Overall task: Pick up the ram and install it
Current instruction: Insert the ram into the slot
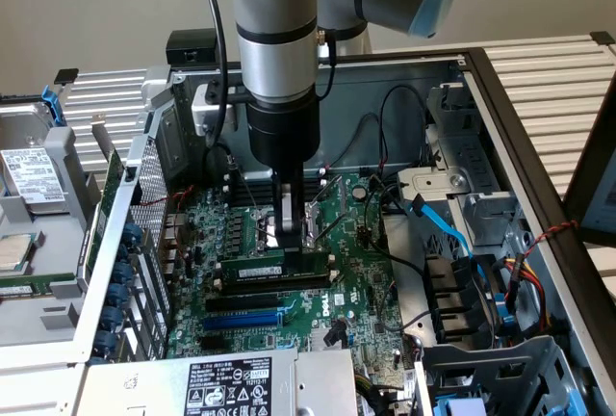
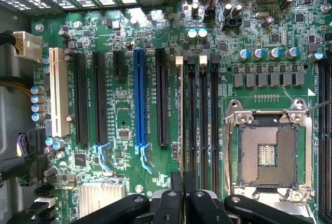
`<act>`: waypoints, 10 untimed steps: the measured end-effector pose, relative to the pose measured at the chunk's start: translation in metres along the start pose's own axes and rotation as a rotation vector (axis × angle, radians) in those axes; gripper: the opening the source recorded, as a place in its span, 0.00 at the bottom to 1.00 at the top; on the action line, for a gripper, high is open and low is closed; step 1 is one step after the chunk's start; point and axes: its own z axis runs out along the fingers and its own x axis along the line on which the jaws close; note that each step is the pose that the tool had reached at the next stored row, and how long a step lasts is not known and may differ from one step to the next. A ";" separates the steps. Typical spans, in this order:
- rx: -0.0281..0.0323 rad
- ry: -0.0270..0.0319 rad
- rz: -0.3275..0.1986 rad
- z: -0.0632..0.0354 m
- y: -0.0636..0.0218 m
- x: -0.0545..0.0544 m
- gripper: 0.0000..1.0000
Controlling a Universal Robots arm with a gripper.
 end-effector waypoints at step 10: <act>0.0002 -0.0180 0.001 0.0006 0.0005 0.000 0.12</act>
